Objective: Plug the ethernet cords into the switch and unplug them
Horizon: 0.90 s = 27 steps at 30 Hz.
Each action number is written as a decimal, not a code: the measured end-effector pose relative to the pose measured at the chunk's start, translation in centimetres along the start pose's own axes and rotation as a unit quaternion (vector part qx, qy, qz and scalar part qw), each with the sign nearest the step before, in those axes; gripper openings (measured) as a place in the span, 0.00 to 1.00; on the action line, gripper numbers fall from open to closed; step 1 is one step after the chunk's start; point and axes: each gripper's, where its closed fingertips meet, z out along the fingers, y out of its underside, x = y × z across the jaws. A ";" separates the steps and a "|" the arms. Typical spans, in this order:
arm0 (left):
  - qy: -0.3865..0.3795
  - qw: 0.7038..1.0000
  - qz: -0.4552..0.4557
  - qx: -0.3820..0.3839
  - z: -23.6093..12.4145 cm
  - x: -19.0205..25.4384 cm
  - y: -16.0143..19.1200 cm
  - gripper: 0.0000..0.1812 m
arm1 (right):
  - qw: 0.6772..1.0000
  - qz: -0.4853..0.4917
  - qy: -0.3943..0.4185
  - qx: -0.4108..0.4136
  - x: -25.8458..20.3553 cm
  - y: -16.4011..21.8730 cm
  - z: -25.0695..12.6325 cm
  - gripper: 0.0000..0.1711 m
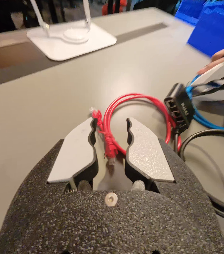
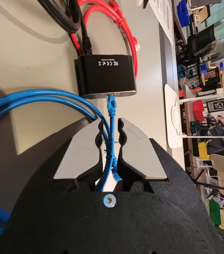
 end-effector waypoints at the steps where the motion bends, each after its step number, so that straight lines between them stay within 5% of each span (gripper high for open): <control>1: -0.011 1.000 0.002 -0.023 0.1 -0.4 0.7 0.24 | 1.000 0.004 -0.001 0.003 0.1 0.0 -0.1 0.12; 12: -0.044 0.985 0.054 -0.157 1.7 0.2 4.7 0.20 | 0.999 0.026 0.011 0.044 0.6 -2.0 -0.3 0.16; 15: -0.046 0.984 0.073 -0.156 1.8 0.6 4.7 0.11 | 0.996 0.059 -0.014 0.068 0.4 -3.3 -0.4 0.24; 19: -0.038 0.983 0.086 -0.156 1.8 1.0 4.7 0.10 | 0.990 0.110 -0.062 0.068 -0.4 -4.6 0.1 0.41; 27: -0.019 0.976 0.188 -0.107 1.8 2.4 2.8 0.09 | 0.986 0.109 -0.129 0.018 -1.6 -4.7 3.0 0.55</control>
